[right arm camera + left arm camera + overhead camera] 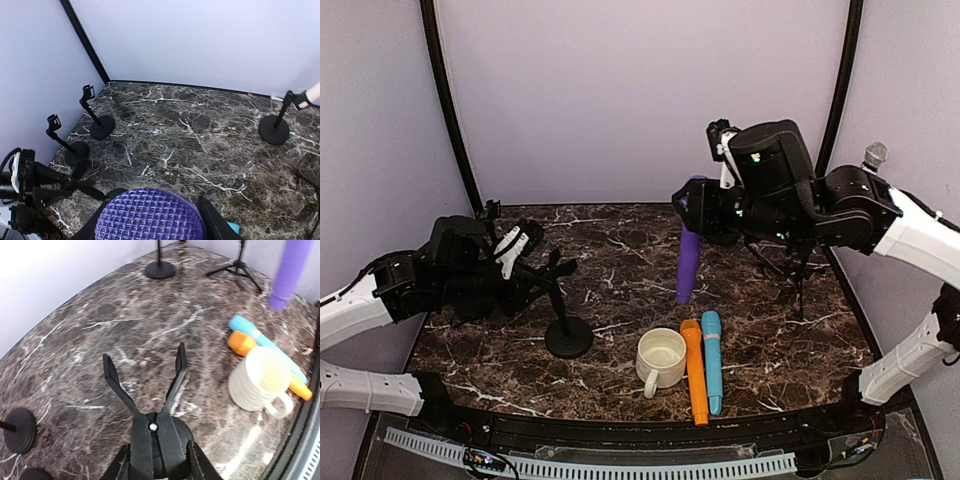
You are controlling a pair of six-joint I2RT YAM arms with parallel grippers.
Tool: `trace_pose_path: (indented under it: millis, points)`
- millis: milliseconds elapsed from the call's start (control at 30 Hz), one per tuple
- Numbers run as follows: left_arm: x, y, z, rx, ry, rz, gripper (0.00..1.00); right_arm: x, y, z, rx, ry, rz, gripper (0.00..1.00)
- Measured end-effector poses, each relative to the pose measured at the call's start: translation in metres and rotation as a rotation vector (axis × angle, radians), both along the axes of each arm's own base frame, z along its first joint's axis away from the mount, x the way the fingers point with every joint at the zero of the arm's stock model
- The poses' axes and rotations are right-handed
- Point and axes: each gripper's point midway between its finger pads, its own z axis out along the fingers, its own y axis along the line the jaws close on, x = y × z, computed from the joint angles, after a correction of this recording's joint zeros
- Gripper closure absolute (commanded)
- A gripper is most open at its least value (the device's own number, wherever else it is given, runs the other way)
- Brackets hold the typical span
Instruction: Remove the microphone from the stand
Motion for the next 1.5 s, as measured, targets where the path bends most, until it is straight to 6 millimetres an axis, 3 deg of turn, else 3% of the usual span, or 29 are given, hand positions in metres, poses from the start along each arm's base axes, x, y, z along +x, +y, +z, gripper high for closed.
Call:
trace_pose_path:
  millis: [133, 233, 367, 467, 667, 700, 867, 1000, 1233, 1433, 1500]
  points:
    - [0.042, 0.043, 0.000, 0.012, -0.020, 0.203, 1.00, 0.015, -0.053, -0.027, -0.002, 0.102, -0.065, 0.78]
    - [0.066, 0.069, 0.000, 0.013, -0.020, 0.311, 1.00, 0.018, -0.080, -0.078, -0.063, 0.225, -0.097, 0.77]
    - [0.103, 0.100, 0.001, 0.014, -0.017, 0.438, 1.00, 0.007, -0.106, -0.148, -0.167, 0.407, -0.112, 0.77]
    - [0.124, 0.117, 0.002, 0.027, -0.013, 0.497, 1.00, 0.001, -0.124, -0.172, -0.177, 0.489, -0.133, 0.77]
    - [0.149, 0.150, 0.004, 0.047, -0.009, 0.594, 0.97, -0.014, -0.142, -0.187, -0.145, 0.553, -0.142, 0.77]
    - [0.150, 0.154, 0.004, 0.048, -0.007, 0.604, 0.94, -0.017, -0.144, -0.191, -0.142, 0.566, -0.142, 0.77]
    - [0.152, 0.164, 0.004, 0.042, -0.002, 0.628, 0.47, -0.023, -0.154, -0.214, -0.129, 0.628, -0.162, 0.76]
    - [0.152, 0.166, 0.004, 0.048, -0.007, 0.630, 0.23, -0.023, -0.154, -0.226, -0.108, 0.660, -0.165, 0.76]
    - [0.145, 0.162, 0.014, 0.026, -0.022, 0.600, 0.13, -0.012, -0.145, -0.230, -0.049, 0.690, -0.158, 0.75]
    - [0.119, 0.158, 0.064, -0.094, -0.201, 0.557, 0.11, -0.001, -0.133, -0.249, -0.029, 0.748, -0.149, 0.75]
    - [0.106, 0.155, 0.072, -0.135, -0.256, 0.527, 0.11, 0.001, -0.129, -0.257, -0.030, 0.773, -0.147, 0.75]
